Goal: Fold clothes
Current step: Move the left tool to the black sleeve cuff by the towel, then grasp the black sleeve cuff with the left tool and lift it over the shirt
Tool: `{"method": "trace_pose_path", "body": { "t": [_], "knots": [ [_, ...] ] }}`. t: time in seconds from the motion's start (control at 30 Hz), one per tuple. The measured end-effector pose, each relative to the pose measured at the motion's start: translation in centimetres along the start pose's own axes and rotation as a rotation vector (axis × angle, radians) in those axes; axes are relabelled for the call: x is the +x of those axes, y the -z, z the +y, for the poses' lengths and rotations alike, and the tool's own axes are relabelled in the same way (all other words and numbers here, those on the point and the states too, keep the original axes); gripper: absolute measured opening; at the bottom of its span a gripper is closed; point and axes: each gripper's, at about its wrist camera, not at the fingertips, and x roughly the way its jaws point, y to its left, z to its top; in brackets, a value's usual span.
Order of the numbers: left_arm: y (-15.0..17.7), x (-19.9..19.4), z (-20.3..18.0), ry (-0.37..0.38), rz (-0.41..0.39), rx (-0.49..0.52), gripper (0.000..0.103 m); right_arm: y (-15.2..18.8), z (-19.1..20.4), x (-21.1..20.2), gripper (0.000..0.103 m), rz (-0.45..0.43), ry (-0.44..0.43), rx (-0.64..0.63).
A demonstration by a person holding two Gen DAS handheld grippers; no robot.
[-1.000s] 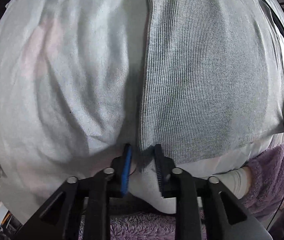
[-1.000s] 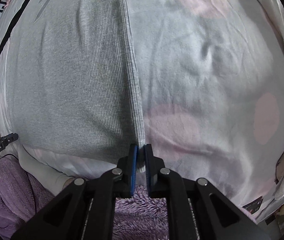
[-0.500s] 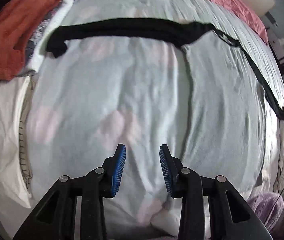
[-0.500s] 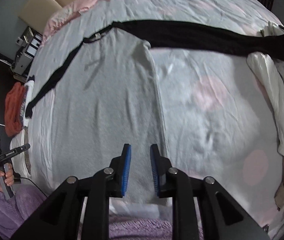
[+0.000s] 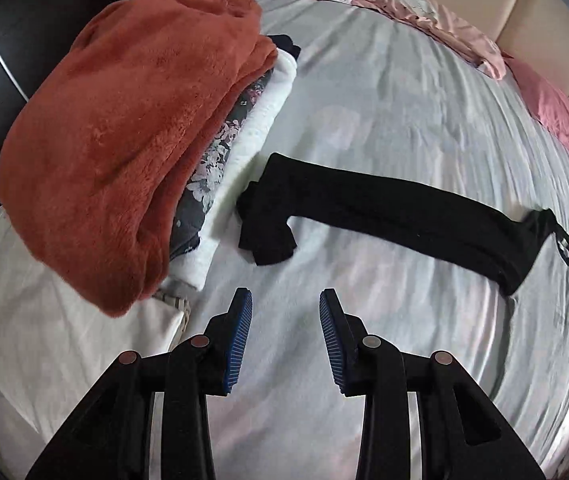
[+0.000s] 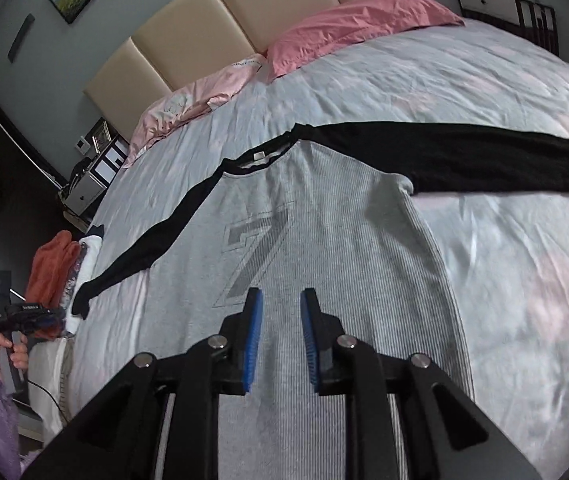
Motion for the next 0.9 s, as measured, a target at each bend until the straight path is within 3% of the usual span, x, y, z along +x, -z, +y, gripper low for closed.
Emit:
{"method": "trace_pose_path", "body": {
  "t": [0.2, 0.33, 0.4, 0.43, 0.53, 0.67, 0.9],
  "knots": [
    [-2.1, 4.5, 0.9, -0.109, 0.044, -0.052, 0.037, 0.4, 0.1, 3.7, 0.019, 0.061, 0.005, -0.090],
    [-3.5, 4.6, 1.2, -0.157, -0.002, -0.060, 0.036, 0.2, -0.4, 5.0, 0.019, 0.081, -0.002, -0.099],
    [-4.1, 4.3, 1.2, -0.152, -0.032, -0.044, 0.022, 0.2, -0.7, 5.4, 0.019, 0.093, -0.008, -0.091],
    [-4.3, 4.3, 1.0, -0.147, -0.026, -0.028, 0.007, 0.2, -0.9, 5.6, 0.019, 0.100, -0.012, -0.083],
    [-4.7, 4.2, 0.3, -0.164, -0.001, 0.020, 0.005, 0.2, -1.5, 6.1, 0.019, 0.119, -0.023, -0.057],
    [-5.5, 1.7, -0.7, -0.155, -0.041, 0.034, 0.005, 0.0, -1.9, 5.8, 0.019, 0.112, -0.014, -0.042],
    [-6.8, -7.6, -5.5, -0.047, -0.178, 0.132, 0.005, -0.4, -3.0, 5.5, 0.019, 0.108, -0.039, 0.018]
  ]
}}
